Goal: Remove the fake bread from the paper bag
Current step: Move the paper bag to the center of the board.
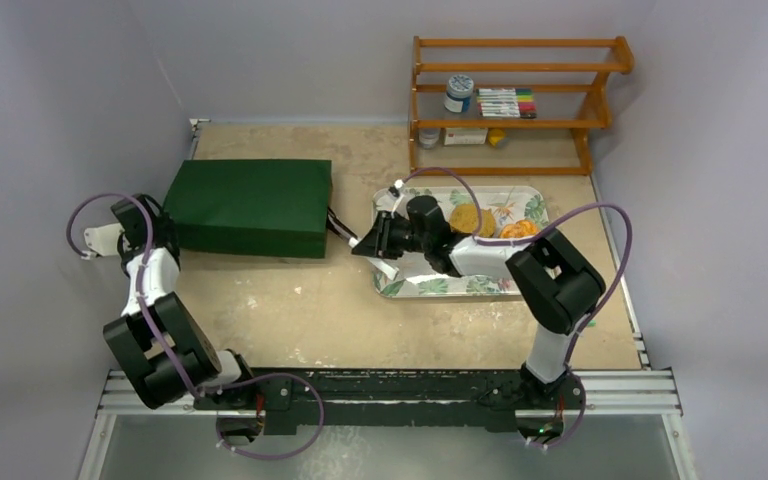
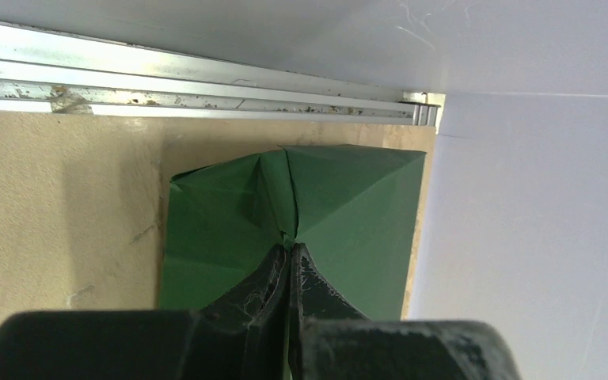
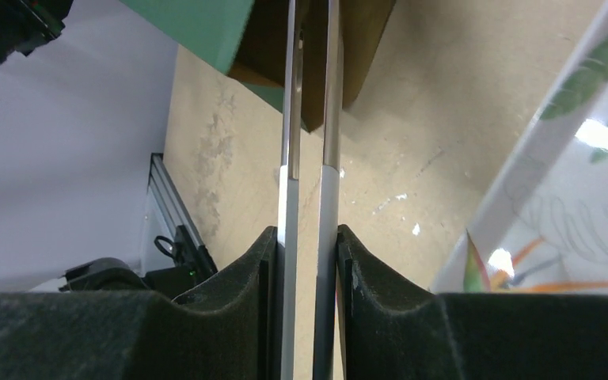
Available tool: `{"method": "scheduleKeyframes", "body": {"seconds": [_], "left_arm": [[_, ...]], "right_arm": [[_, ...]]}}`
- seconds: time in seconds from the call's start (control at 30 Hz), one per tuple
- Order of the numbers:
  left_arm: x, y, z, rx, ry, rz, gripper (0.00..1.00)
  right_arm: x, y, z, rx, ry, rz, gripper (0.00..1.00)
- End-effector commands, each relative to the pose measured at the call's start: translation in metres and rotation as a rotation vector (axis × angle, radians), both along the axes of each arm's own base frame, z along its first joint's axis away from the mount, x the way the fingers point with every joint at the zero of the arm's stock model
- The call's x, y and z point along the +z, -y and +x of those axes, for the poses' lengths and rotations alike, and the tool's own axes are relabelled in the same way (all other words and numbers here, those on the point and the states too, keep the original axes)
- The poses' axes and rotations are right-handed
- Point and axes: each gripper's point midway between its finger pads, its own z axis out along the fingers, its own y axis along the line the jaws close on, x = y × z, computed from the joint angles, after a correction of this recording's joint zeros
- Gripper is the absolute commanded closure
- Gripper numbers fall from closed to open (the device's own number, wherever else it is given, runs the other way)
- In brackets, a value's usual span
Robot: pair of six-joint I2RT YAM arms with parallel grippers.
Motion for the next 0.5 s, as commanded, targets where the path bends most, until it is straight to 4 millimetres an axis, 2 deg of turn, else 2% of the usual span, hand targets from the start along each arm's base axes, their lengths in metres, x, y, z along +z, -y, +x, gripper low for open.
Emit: {"method": "scheduleKeyframes", "body": {"seconds": [0.0, 0.17, 0.27, 0.37, 0.47], "left_arm": [[0.007, -0.008, 0.016, -0.064, 0.009, 0.048, 1.0], [-0.014, 0.001, 0.039, -0.191, -0.057, 0.053, 0.95], [-0.023, 0.011, 0.054, -0.259, -0.095, 0.073, 0.93], [-0.031, 0.028, 0.073, -0.308, -0.096, 0.078, 0.91], [-0.029, 0.05, 0.103, -0.357, -0.066, 0.083, 0.9]], "right_arm": [[0.042, -0.037, -0.002, 0.115, 0.14, 0.063, 0.97], [0.051, -0.061, -0.038, 0.197, 0.17, 0.08, 0.97], [0.06, -0.067, -0.057, 0.221, 0.183, 0.093, 0.97], [0.073, -0.072, -0.072, 0.237, 0.198, 0.108, 0.97], [0.07, -0.071, -0.09, 0.249, 0.19, 0.096, 0.98]]}}
